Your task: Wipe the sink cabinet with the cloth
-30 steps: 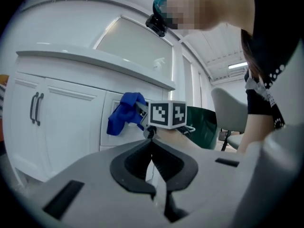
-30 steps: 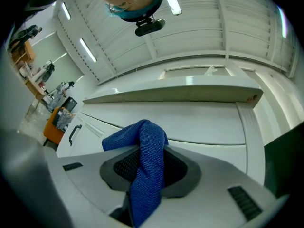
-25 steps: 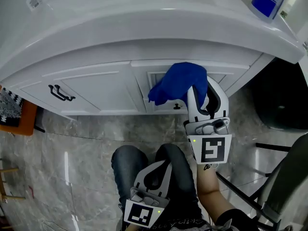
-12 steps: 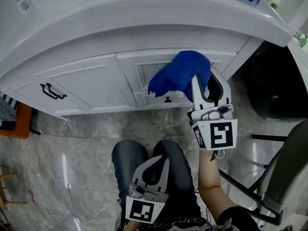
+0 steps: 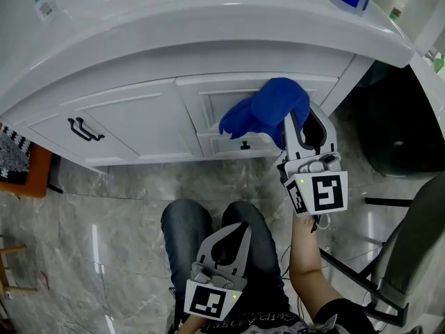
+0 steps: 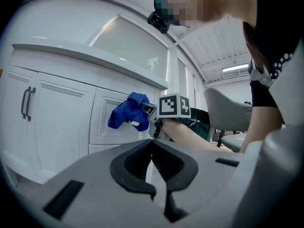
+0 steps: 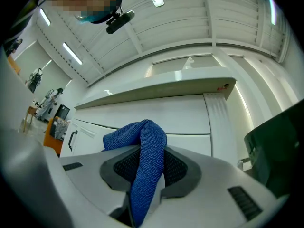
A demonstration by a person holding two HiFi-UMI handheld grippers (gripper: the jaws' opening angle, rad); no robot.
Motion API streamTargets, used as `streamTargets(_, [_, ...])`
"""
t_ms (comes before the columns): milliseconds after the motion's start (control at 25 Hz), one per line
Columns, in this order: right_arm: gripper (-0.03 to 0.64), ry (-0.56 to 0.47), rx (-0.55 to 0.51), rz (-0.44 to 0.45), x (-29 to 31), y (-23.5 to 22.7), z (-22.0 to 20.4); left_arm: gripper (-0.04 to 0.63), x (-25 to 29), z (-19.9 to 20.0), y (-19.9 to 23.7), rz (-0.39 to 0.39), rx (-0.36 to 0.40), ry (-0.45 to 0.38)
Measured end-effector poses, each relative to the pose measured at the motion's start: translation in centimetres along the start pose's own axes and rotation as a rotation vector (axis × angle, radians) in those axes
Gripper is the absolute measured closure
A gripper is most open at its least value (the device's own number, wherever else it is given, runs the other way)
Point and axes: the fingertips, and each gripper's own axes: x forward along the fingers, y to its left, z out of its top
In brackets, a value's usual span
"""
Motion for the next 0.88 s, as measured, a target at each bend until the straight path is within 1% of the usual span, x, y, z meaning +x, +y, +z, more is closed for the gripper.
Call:
streamTargets(160, [0.509, -0.024, 0.004, -0.006, -0.5, 0.3, 0.8, 0.591, -0.1, 0.2, 0.3, 0.013, -0.002, -0.005])
streamTargets(240, [0.509, -0.032, 0.001, -0.025, -0.4, -0.3, 1.0, 0.591, -0.2, 0.1, 0.3, 0.016, -0.005, -0.006])
streamTargets(400, [0.509, -0.023, -0.048, -0.132, -0.7, -3.6, 1.2, 0.591, -0.2, -0.2, 0.2, 0.013, -0.006, 0.005])
streamTargets(560, [0.509, -0.009, -0.053, -0.187, -1.7, -6.2, 0.3, 0.591, 0.0, -0.4, -0.2, 0.0, -0.007, 0.004])
streamTargets(760, [0.509, 0.001, -0.068, -0.201, -2.0, -6.8, -0.2, 0.591, -0.1, -1.0, -0.8, 0.0, -0.017, 0.012])
streamTargets(880, [0.509, -0.028, -0.019, -0.186, -2.6, -5.7, 0.6, 0.591, -0.3, -1.3, -1.0, 0.013, -0.018, 0.013])
